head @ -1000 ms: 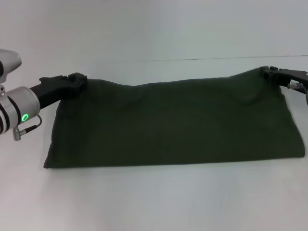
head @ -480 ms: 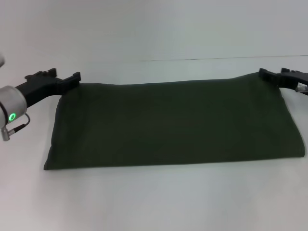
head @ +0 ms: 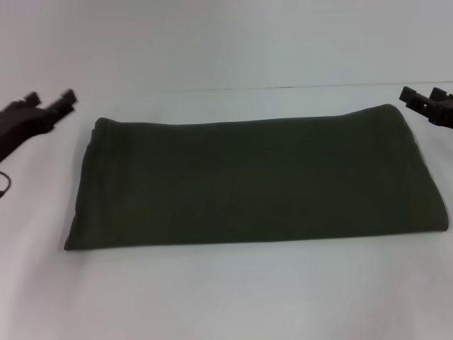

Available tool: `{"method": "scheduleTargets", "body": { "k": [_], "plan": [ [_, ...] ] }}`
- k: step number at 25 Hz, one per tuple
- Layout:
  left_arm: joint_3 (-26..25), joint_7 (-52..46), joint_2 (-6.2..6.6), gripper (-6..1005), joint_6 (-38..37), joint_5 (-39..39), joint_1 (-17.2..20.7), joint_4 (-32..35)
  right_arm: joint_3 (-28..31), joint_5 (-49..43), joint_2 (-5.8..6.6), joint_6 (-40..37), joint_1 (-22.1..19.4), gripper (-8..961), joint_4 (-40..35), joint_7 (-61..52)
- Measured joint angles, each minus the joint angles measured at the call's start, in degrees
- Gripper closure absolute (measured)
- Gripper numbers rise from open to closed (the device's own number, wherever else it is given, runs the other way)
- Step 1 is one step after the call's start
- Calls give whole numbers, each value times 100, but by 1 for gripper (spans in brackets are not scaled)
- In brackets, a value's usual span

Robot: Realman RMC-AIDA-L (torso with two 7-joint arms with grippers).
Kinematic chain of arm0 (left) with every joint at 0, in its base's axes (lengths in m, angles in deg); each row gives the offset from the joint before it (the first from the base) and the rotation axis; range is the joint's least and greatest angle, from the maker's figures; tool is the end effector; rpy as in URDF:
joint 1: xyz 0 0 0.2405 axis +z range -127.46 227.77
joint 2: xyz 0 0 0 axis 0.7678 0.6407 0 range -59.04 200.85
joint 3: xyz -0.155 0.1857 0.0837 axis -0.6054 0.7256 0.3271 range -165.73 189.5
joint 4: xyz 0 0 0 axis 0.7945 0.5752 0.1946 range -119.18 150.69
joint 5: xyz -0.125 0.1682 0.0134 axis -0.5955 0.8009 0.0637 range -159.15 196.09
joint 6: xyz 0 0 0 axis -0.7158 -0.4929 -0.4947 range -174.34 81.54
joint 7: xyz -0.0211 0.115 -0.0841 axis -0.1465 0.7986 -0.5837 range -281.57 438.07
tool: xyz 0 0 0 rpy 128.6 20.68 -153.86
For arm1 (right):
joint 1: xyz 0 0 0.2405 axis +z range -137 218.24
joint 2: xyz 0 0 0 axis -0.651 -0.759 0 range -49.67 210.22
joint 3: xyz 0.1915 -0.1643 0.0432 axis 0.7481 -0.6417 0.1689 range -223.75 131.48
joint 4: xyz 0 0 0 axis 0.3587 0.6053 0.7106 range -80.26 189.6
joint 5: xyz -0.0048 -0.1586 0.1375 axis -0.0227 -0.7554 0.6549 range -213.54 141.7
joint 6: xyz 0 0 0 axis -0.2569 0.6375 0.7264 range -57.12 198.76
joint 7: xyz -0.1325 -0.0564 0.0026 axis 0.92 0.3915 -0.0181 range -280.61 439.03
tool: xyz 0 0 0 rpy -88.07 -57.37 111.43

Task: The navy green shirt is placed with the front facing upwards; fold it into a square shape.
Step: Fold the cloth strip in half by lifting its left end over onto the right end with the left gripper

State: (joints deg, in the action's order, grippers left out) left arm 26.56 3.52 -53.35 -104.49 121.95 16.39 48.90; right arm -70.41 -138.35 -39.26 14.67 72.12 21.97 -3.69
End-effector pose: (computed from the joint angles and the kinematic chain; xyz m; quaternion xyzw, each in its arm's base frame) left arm -0.3145 0.3890 0.0339 -0.7396 -0.3809 -0.3184 0.4544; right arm 0.3283 0.3912 0.0524 -0.7488 0.4050 0.2908 0.4367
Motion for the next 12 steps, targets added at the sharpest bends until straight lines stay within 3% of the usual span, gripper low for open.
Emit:
{"method": "scheduleTargets", "body": {
  "k": [5,12],
  "plan": [
    [112,-291,20,184,-258,-316,339,65,-93,-93,16,-500,-69,176,-12,51],
    [436,-2219,64,188,-1226,1187,813,1171,-804,-182,4,-737,-143,177,-40,109]
  ]
}}
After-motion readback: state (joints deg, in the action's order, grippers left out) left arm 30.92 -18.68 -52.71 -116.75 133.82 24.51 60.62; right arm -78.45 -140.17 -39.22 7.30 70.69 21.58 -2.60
